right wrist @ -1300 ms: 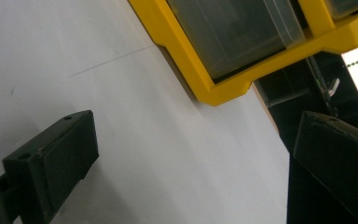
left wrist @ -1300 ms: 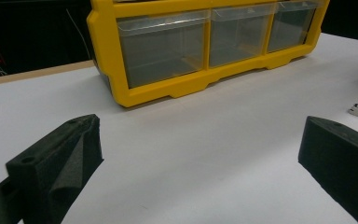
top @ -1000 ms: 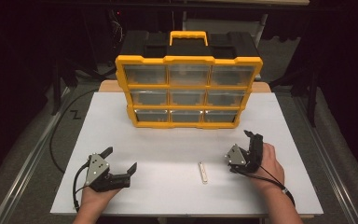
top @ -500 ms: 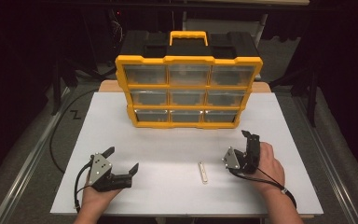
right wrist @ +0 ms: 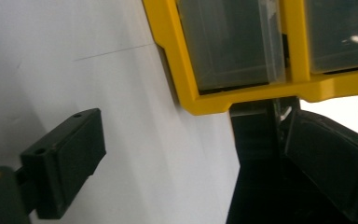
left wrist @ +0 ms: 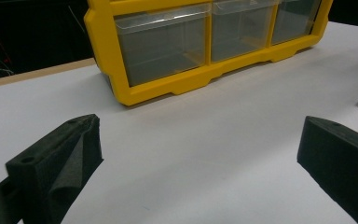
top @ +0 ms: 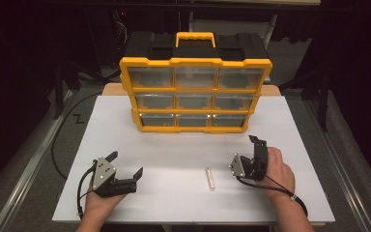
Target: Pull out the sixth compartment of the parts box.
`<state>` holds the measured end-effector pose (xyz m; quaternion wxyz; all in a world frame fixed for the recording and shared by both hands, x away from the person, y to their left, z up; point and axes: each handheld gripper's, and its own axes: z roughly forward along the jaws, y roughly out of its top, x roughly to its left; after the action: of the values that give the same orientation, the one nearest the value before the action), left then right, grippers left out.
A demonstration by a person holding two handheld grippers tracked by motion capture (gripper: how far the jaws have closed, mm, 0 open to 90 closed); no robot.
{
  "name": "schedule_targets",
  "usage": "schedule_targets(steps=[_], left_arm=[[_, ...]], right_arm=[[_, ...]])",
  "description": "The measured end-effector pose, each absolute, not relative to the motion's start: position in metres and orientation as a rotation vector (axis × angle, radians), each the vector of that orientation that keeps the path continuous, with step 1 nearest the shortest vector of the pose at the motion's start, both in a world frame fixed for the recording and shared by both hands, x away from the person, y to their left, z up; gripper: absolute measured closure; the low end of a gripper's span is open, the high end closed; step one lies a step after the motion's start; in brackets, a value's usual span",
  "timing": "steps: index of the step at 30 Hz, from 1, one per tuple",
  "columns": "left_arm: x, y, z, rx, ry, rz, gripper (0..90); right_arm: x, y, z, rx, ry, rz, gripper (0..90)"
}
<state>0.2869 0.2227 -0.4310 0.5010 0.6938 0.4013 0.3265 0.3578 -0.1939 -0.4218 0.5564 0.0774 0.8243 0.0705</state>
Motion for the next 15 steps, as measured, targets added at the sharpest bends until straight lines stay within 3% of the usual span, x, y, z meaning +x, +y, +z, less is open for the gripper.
schedule_targets(steps=[9,14,15], left_arm=[[0.288,0.223,-0.432,1.683,0.948,0.791,0.3],[0.286,0.224,-0.431,1.687,0.934,0.791,0.3],[0.286,0.224,-0.431,1.685,0.931,0.789,0.3]], right_arm=[[0.356,-0.188,-0.423,0.152,1.918,0.137,20.6],[0.355,-0.179,-0.425,0.148,1.881,0.111,37.0],[0.355,-0.179,-0.425,0.148,1.881,0.111,37.0]])
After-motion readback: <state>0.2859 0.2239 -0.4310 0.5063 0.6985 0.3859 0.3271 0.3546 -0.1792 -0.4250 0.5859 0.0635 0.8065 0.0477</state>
